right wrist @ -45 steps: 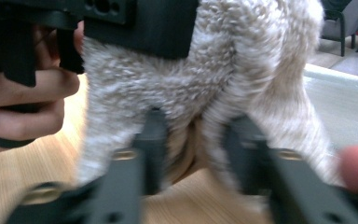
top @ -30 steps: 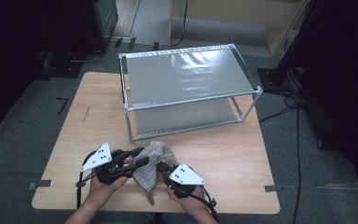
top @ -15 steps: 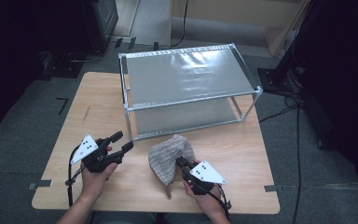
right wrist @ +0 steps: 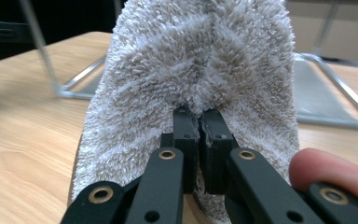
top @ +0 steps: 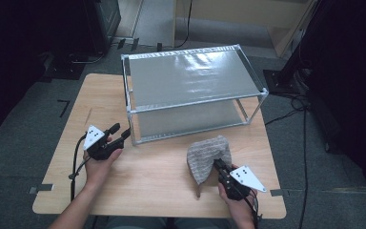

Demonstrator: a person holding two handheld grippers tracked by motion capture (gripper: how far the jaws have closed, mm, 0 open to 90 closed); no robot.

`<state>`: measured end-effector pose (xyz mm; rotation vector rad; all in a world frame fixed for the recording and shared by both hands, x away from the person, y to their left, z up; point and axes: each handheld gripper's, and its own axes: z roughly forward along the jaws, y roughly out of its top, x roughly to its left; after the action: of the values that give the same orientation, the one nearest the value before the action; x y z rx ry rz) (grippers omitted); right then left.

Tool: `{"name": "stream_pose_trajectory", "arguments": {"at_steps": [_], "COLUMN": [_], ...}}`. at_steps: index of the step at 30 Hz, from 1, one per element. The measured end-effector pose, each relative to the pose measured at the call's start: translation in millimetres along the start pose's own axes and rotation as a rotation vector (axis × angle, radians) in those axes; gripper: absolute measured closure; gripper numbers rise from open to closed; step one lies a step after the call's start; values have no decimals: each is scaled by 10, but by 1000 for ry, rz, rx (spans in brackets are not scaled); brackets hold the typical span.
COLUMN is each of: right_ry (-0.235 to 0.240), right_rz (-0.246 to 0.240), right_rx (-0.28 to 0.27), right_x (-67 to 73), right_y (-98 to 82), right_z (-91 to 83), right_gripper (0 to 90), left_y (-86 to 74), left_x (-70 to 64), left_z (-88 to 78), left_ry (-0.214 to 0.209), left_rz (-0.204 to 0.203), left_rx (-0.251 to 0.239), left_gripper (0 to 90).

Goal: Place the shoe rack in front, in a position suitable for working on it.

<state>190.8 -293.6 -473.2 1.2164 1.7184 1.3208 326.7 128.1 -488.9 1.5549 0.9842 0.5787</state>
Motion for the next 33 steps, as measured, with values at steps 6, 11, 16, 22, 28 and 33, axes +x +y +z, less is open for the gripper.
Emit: {"name": "stream_pose_trajectory", "arguments": {"at_steps": [6,11,16,22,28,33], "right_ry": [-75,-147,-203,-255,-263,-252], "right_rz": [41,87,118,131,137,126], "right_rx": [17,34,66,97,105,102], "right_x": [-214,-412,-545,-620,-665,-636], "right_y": [-49,-83,-129,-158,-162,-155], "right_z": [-112,-216,-244,-232,-195,-153], "right_gripper": [870,868,866,876,879,862], "left_y": [11,7,2,11,-11,-6], "left_x": [43,48,16,-37,-25,-64], "left_z": [92,153,194,174,134,95], "left_ry": [16,9,6,-18,-36,-49], "left_rz": [8,28,58,85,86,99], "left_rx": [3,25,54,83,82,68], "left_gripper": [501,567,763,895,900,900]}}
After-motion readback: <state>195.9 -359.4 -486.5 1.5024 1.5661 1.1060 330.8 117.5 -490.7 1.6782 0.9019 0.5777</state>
